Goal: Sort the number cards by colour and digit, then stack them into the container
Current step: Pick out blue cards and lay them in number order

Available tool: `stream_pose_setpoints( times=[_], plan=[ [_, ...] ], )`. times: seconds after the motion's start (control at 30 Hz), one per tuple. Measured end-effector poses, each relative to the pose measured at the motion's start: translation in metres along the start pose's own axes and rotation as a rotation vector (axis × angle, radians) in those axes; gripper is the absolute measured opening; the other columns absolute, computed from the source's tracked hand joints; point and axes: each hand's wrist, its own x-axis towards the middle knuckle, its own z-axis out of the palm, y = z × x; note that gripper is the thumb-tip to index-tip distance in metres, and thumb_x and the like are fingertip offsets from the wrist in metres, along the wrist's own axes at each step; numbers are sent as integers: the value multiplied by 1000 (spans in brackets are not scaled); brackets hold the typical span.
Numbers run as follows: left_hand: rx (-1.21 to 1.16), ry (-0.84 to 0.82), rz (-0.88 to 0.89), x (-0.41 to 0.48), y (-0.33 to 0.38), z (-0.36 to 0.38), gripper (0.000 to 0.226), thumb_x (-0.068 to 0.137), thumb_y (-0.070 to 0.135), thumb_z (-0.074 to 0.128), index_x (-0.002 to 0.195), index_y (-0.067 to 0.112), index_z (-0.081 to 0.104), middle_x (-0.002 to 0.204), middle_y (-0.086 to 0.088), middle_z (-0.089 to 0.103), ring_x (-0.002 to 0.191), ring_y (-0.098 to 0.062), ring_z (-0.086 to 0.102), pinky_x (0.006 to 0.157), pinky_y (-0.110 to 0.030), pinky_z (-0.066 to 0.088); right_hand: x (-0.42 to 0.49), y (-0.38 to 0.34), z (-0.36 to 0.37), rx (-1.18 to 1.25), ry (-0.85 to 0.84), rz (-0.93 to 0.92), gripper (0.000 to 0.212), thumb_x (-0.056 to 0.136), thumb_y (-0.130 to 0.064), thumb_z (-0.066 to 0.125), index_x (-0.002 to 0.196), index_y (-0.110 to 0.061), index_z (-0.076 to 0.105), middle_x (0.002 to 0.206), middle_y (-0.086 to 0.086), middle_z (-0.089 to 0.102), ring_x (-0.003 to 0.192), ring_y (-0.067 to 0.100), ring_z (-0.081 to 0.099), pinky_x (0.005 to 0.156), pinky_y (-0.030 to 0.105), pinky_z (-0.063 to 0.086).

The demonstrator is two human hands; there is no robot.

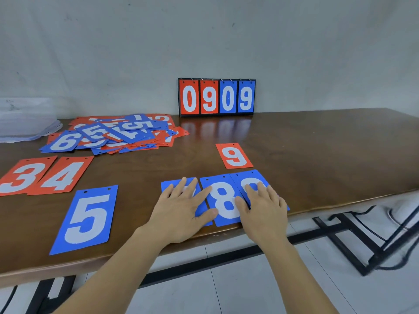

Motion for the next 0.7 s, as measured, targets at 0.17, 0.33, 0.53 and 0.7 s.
stream_pose_setpoints(
  times=[0.17, 0.33, 0.53, 0.7],
  plan=[
    [3, 6, 6, 3, -2, 1, 97, 62, 82, -12, 151, 45, -1, 163, 6, -8, 149, -17, -13, 121, -40, -4, 0, -3, -1, -27, -6, 6, 47, 100, -49, 29, 139, -25, 42, 148, -1, 36, 136, 19, 29, 110, 36, 23],
    [-54, 42, 19, 3, -4, 1, 93, 65, 81, -9, 151, 45, -2, 163, 5, -7, 148, -15, -18, 120, -40, -8, 13, -10, -19, 36, 18, -3, 36, 100, -46, 33, 117, -23, 56, 135, 2, 51, 133, 22, 34, 106, 38, 26],
    [-120, 157, -16, -8, -9, -8, 90, 72, 82, -9, 152, 41, -7, 162, 5, -11, 146, -10, -21, 117, -31, -13, 74, -28, -27, 75, -84, -154, 34, 100, -37, 33, 106, -11, 54, 104, 4, 54, 110, 26, 50, 89, 37, 36],
    [-115, 201, -93, -27, -33, -19, 86, 75, 81, -7, 151, 40, -10, 162, 7, -12, 145, -6, -20, 114, -26, -16, 96, -32, -16, 39, -307, -183, 49, 102, -46, 22, 105, -11, 56, 112, 7, 60, 98, 24, 54, 84, 36, 40]
  ],
)
